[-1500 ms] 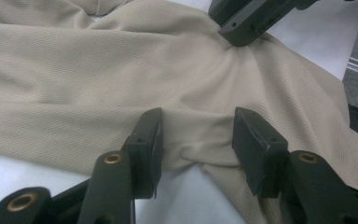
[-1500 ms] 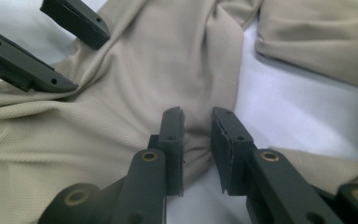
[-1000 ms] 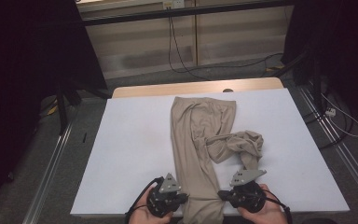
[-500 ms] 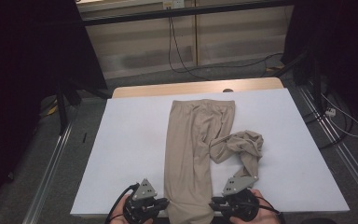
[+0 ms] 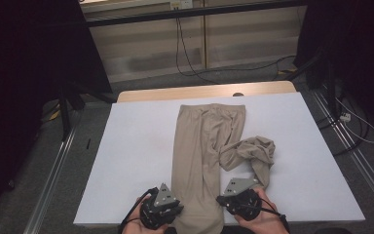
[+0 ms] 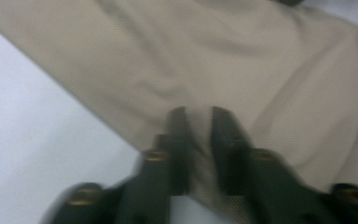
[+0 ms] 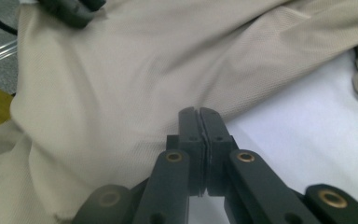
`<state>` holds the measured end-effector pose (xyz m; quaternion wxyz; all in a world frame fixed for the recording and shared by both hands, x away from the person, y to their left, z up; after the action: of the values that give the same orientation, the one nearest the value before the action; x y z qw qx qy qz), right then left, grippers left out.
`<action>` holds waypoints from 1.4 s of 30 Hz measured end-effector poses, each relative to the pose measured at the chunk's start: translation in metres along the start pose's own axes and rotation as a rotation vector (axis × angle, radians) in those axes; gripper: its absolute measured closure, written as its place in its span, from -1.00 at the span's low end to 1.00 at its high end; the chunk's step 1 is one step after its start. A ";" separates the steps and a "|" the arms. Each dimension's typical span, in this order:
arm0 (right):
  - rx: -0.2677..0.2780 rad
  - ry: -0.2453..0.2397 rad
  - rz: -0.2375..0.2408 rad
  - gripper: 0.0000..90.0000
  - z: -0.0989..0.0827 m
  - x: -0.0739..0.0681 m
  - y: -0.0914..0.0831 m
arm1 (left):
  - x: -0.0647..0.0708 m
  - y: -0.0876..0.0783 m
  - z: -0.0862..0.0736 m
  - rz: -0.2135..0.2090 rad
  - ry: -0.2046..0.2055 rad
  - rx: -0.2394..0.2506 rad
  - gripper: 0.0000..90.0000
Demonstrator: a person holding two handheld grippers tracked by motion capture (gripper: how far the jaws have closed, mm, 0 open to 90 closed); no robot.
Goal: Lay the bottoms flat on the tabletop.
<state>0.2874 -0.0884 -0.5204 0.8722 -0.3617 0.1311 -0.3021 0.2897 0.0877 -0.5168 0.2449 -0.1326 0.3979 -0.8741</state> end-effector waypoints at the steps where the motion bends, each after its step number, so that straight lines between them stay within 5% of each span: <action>1: -0.003 0.010 0.008 0.99 -0.002 -0.001 -0.002 | -0.002 -0.002 -0.001 0.010 -0.013 -0.008 1.00; 8: -0.002 0.032 0.040 0.98 -0.007 -0.006 -0.007 | -0.010 -0.015 -0.015 0.011 -0.066 -0.021 1.00; 15: 0.020 0.062 0.141 0.83 -0.003 -0.016 -0.011 | -0.013 -0.023 -0.018 0.001 -0.096 0.001 1.00; 18: 0.050 0.073 0.085 0.63 -0.001 -0.001 -0.019 | -0.014 -0.023 -0.013 0.016 -0.093 0.036 0.69; 23: 0.146 0.121 -0.087 0.28 0.008 0.052 -0.047 | -0.030 -0.025 -0.002 0.046 -0.106 0.119 0.13; 29: 0.245 0.134 -0.235 -0.19 0.031 0.099 -0.079 | -0.044 -0.018 0.004 0.066 -0.153 0.138 -0.15; 33: 0.219 0.101 -0.303 -0.29 0.038 0.125 -0.068 | -0.041 -0.016 0.007 0.058 -0.143 0.143 -0.23; 39: 0.068 0.138 -0.353 -0.02 0.003 0.151 -0.029 | -0.037 -0.016 0.009 0.055 -0.136 0.151 -0.27; 42: 0.021 0.123 -0.336 0.61 -0.011 0.146 -0.023 | -0.036 -0.017 0.009 0.066 -0.126 0.154 -0.28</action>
<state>0.3861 -0.1981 -0.5132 0.8034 -0.3502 0.1189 -0.4667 0.3189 0.1108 -0.4993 0.3078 -0.1548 0.3173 -0.8835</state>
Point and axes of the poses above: each handheld gripper's, and its own axes: y roughly forward along the jaws, z roughly out of its top, x roughly to its right, the point moved 9 cm from there along y, roughly forward along the jaws, and after that the axes turned 1 degree about x, right-handed, at the moved point
